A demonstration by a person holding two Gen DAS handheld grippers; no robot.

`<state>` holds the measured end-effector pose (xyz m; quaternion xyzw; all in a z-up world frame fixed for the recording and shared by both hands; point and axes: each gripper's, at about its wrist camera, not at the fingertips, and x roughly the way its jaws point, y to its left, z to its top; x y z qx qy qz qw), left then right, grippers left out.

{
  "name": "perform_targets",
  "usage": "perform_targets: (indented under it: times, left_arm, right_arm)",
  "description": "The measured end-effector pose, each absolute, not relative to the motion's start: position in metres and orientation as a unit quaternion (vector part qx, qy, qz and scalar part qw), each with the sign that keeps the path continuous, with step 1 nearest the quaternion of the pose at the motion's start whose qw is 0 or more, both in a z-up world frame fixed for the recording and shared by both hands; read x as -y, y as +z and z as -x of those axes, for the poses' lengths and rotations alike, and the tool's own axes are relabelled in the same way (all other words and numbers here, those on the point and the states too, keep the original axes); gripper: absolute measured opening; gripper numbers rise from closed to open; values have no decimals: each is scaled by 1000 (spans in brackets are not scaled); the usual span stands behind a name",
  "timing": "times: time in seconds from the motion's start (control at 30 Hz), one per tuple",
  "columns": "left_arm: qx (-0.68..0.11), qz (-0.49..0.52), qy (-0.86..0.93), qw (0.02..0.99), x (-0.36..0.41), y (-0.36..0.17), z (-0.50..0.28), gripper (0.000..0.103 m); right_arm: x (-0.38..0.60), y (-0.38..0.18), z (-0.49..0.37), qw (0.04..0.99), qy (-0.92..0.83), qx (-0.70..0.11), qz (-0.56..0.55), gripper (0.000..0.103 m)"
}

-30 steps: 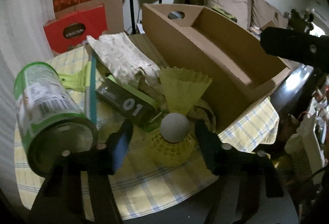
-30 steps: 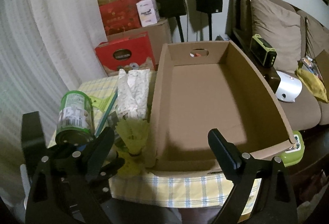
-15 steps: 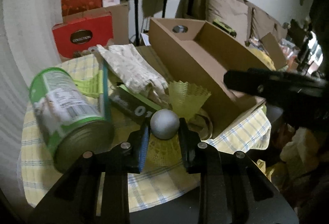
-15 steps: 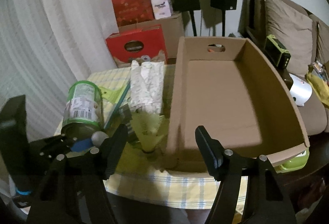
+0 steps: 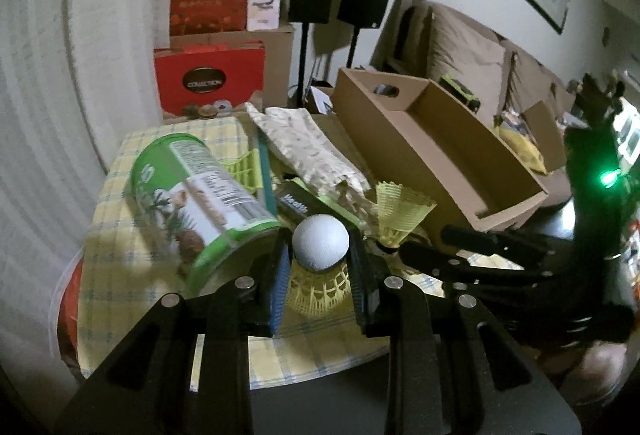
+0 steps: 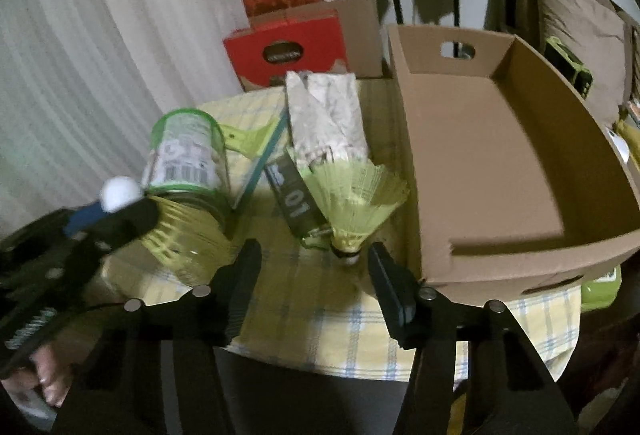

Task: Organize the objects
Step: 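Close the left gripper on a yellow shuttlecock while the right gripper approaches another shuttlecock, then lift the shuttlecock with the left gripper while the right gripper grasps the upright yellow shuttlecock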

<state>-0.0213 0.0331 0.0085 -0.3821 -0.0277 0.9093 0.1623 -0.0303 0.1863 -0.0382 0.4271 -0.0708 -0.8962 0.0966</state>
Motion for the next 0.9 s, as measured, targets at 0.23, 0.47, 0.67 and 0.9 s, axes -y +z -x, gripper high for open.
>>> perform_targets:
  times: [0.23, 0.47, 0.67, 0.9]
  left_arm:
    - [51, 385, 909, 153, -14, 7, 19, 25]
    - [52, 398, 903, 151, -5, -2, 20, 25]
    - [54, 409, 901, 138, 7, -14, 13, 41]
    - [42, 436, 890, 128, 18, -38, 7, 46]
  right_arm:
    - [-170, -47, 40, 42, -899, 48, -432, 57]
    - [-173, -55, 59, 9, -894, 76, -442, 56]
    - [-166, -59, 58, -2, -894, 66, -443, 57]
    - [-163, -77, 65, -57, -891, 93, -441, 67]
